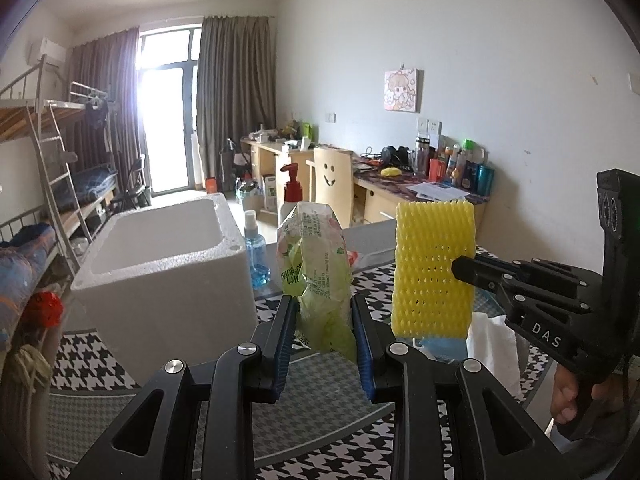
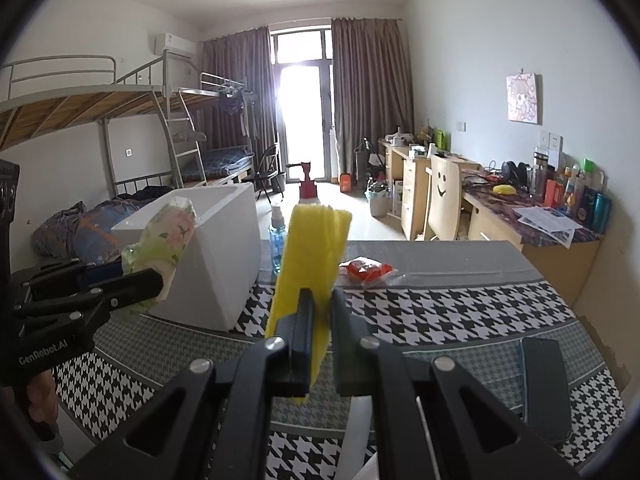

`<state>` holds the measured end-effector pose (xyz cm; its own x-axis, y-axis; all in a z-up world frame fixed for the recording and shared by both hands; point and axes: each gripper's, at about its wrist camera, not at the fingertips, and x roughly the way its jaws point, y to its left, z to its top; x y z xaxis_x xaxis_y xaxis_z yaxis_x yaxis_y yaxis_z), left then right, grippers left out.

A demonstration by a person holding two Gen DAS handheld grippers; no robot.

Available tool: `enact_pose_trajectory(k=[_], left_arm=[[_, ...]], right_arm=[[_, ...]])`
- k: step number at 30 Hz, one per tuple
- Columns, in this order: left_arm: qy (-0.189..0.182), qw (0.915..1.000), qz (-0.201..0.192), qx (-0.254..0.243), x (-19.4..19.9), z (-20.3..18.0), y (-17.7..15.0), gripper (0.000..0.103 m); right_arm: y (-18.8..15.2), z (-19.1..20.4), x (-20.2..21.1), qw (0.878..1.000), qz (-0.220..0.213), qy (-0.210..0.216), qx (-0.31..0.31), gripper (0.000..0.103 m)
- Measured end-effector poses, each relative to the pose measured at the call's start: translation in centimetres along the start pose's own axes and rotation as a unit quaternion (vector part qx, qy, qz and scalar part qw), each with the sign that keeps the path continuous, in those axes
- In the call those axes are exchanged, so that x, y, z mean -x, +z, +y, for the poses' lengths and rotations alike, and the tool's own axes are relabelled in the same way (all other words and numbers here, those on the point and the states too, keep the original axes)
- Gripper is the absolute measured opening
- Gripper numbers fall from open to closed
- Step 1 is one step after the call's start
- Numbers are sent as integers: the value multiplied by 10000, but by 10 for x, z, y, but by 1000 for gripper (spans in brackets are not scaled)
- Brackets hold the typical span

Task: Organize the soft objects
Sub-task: 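Carry the bag and foam sleeve in both grippers over to the white foam box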

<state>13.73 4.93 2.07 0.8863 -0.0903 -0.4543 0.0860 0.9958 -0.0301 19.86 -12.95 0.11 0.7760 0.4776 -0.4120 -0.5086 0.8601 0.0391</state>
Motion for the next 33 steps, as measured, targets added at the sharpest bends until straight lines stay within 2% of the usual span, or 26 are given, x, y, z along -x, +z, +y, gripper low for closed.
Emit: enact_pose_trajectory(k=[33], left_arm=[[268, 9993, -257, 66, -6, 21, 38, 30]], right_arm=[[46, 14, -4, 9994, -240, 137, 225, 11]])
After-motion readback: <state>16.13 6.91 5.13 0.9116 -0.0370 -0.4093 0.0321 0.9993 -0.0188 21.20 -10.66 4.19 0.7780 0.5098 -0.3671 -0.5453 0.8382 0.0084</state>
